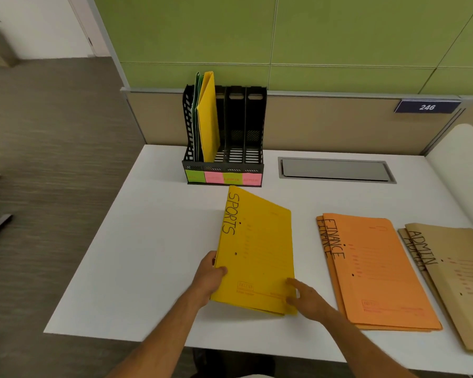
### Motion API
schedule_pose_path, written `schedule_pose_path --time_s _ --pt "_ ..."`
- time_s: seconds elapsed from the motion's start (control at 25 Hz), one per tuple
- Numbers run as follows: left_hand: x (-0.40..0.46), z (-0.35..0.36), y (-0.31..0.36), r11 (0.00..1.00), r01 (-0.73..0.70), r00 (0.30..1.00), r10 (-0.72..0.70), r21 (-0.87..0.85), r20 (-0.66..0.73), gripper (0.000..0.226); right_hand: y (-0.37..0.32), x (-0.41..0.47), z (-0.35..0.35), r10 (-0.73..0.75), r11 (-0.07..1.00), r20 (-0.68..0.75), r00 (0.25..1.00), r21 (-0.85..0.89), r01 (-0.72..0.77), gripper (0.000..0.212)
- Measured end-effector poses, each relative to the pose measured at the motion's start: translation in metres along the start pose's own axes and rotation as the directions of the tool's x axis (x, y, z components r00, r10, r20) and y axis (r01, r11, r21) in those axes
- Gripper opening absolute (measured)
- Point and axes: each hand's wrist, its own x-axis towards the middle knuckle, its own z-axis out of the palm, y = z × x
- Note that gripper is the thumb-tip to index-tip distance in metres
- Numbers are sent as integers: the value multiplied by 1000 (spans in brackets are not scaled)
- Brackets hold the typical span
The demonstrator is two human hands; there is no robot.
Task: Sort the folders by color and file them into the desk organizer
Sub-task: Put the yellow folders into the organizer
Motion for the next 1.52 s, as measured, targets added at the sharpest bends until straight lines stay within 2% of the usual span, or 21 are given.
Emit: schedule_pose_path --time_s 0.2,0.36,0.56,0.72,0.88,1.0,1.12,1.24,1.28,1.36,1.48,1.52 --pt "3 -34 8 999 -47 999 48 -23 10 37 -24 13 -4 52 932 -154 987 362 7 62" --pt "9 -68 19 996 -61 998 63 -68 31 36 -59 12 -12 127 682 -137 982 732 14 64" --pt "24 -130 29 992 -71 990 82 -104 111 35 -121 17 -17 88 528 -140 986 846 74 34" --pt "42 -168 13 989 -84 981 103 -121 164 37 -165 30 -3 28 373 -111 993 923 92 45" --pt "56 -202 -7 993 -73 985 87 -95 151 38 -200 35 16 -18 399 -29 999 916 34 78" --pt "67 -219 -6 995 -96 981 101 -36 166 38 -213 30 15 -37 386 11 999 922 4 70" --pt "80 -220 5 993 -118 976 114 12 187 39 -219 29 0 -21 461 -50 999 886 54 72" --pt "94 -216 18 979 -168 970 143 115 199 37 -224 30 -17 -1 534 -170 985 833 144 102" --pt "102 -215 21 960 -201 968 165 192 191 38 -225 29 -23 0 541 -230 973 819 193 105" --pt "117 -213 26 888 -261 962 208 378 176 50 -231 25 -31 -14 567 -335 942 773 284 95" --pt "142 -212 31 774 -282 959 209 567 191 68 -242 14 -40 10 584 -465 885 721 372 53" --pt "151 -213 29 724 -284 959 201 629 201 71 -245 11 -43 14 588 -492 871 708 391 50"
